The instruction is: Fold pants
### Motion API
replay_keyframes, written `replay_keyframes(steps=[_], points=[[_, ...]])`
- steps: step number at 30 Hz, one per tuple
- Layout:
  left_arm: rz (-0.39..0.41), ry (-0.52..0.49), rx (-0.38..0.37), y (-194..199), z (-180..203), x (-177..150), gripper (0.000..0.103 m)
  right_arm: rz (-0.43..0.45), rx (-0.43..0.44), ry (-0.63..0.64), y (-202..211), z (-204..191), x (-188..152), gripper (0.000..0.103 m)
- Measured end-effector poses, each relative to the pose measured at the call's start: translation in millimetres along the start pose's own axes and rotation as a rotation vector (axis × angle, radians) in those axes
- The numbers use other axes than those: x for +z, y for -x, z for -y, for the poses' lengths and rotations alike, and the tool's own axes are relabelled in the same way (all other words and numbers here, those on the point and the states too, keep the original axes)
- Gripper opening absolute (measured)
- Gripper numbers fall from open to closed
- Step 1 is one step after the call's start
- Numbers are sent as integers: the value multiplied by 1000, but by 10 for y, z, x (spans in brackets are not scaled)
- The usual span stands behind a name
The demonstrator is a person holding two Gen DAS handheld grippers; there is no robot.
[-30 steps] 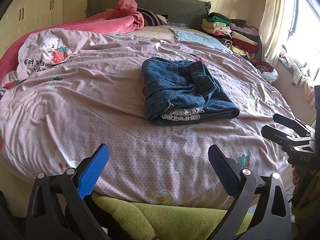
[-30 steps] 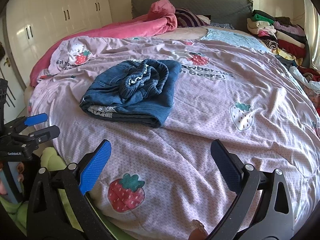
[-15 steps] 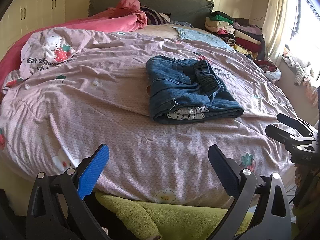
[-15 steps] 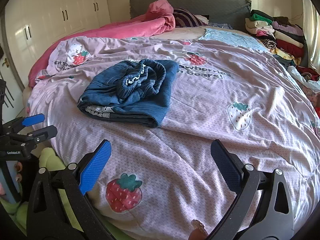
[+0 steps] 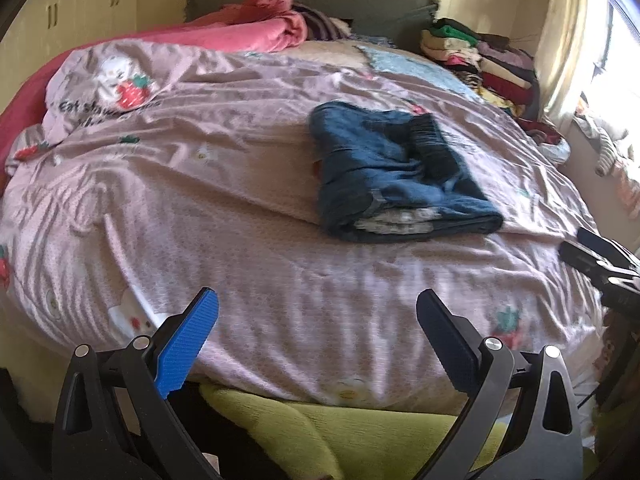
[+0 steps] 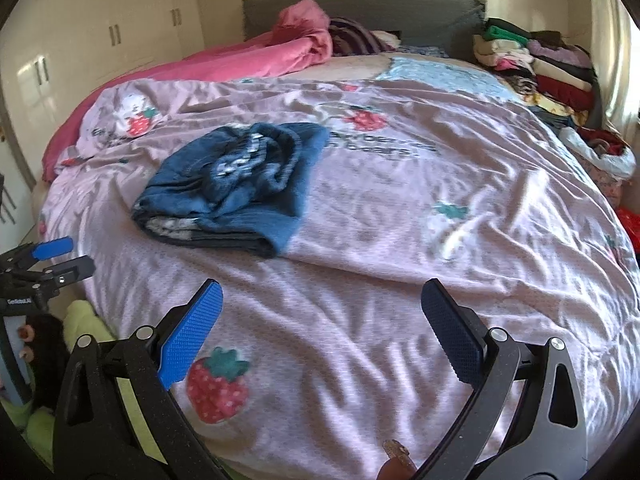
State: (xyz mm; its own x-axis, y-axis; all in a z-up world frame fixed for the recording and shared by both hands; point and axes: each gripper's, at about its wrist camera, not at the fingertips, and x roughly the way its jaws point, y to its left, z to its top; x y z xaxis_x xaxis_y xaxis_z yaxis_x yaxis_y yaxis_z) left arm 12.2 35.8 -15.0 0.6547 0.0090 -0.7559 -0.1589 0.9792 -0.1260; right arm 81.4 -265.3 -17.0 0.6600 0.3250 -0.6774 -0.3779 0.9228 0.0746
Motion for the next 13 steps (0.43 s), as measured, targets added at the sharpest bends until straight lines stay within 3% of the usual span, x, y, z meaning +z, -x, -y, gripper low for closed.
replay_keyframes(steps=[4, 9, 13], points=[[0, 59, 5, -78, -303, 99, 99, 5, -96, -64, -11, 437, -17, 94], [-11, 112, 176, -410, -947, 551, 99, -14, -275, -178, -75, 1388, -18, 94], [-61, 128, 258, -855, -1491, 1025, 99, -60, -396, -278, -227, 2267, 38, 94]])
